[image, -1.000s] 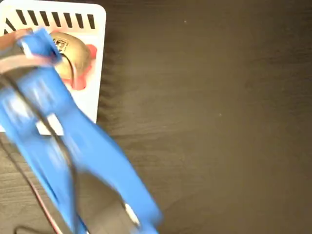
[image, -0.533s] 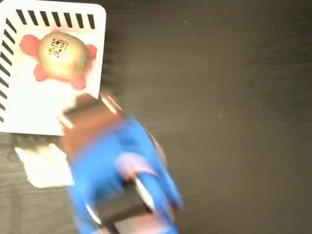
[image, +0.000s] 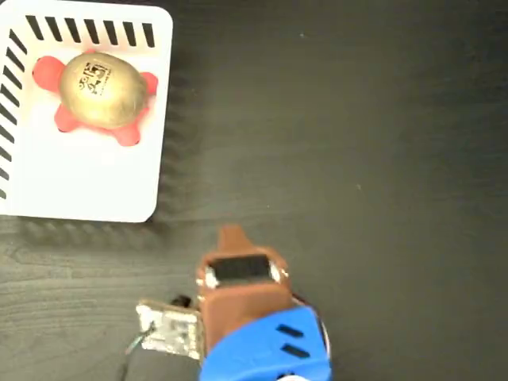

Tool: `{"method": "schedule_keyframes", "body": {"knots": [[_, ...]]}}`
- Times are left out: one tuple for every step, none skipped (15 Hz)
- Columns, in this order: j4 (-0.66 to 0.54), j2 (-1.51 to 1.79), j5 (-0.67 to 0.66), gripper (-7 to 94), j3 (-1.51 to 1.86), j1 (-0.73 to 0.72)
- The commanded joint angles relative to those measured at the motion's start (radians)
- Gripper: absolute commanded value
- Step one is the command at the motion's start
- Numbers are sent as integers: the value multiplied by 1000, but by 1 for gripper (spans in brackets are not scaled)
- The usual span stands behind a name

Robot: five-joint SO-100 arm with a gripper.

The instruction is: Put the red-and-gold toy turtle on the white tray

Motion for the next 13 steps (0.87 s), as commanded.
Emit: {"method": "schedule_keyframes", "body": {"knots": [[28,57,46,0,63,-6],[34,57,37,0,95,-5],[41,57,41,0,104,0],[52,55,48,0,103,6],[52,55,54,0,103,14],[52,55,52,0,103,14],[52,55,52,0,103,14],[52,55,51,0,103,14],[52,55,51,0,104,14],[52,55,51,0,104,14],[52,55,51,0,104,14],[52,55,51,0,104,14],[52,55,51,0,104,14]]}}
